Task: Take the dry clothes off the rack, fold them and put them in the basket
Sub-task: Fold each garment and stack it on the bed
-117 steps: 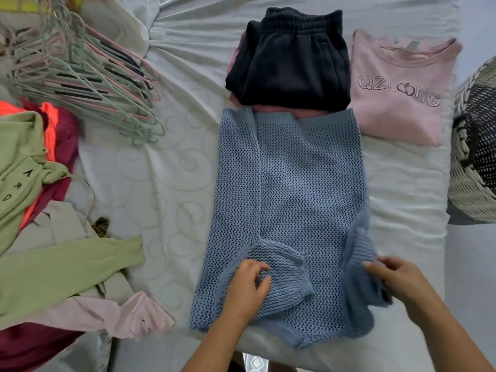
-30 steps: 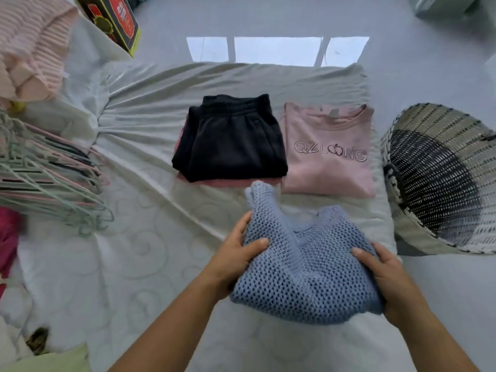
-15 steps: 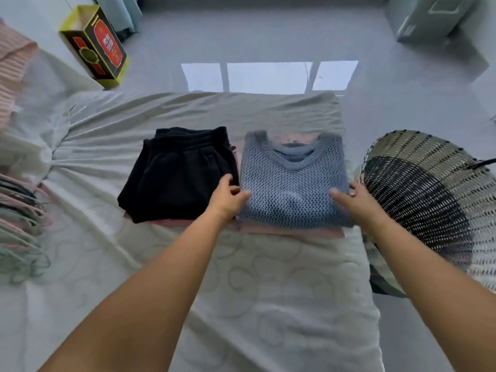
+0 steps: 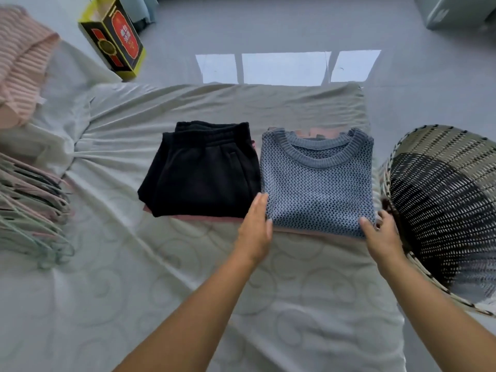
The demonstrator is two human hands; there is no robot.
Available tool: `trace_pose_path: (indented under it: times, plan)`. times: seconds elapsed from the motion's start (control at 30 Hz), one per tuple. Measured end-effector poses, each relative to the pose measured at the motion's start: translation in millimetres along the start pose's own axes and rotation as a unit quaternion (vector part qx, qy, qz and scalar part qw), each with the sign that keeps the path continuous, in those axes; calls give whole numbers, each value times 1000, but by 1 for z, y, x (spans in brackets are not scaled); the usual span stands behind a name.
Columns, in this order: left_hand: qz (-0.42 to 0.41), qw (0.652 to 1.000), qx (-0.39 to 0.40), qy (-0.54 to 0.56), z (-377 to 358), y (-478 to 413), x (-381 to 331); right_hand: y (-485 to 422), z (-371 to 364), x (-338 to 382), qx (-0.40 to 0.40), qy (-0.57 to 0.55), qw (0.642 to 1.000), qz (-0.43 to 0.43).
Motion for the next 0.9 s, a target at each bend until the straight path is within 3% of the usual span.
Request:
trace_pose_path:
  times: [0.07,0.2,0.4,0.53,0.67,0.77,0.9]
  plan:
    - [11,999,9,46,10,51,18,31,-3,-4,-7,22,1000,9]
    - [175,979,18,105,46,163,126,96,-35,-17,13,67,998,-6]
    - [338,918,-141,153,192,281,275,208,-166,-12,167,18,986,-22]
    - [360,902,-217,95,309,319,344,282,-271,-1,252,9,968,-20]
    - [351,893,-273,-71,432,338,408,355,-362,19,280,16,959,-35]
    - [392,871,-224,-190,492,347,460,404,-424,24,304,8,951,-59]
    - [449,860,-76,-230,509,361,528,476,-499,40,356,-20,929,-95]
Point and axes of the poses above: each hand's wrist, its own y-axis away from the middle knuckle, its own z-axis out of the back of the hand, x = y × z, the point moved 10 cm from there along -y, towards the middle knuckle, and after that the axes turned 2 degrees about z, right-handed, at the moved point
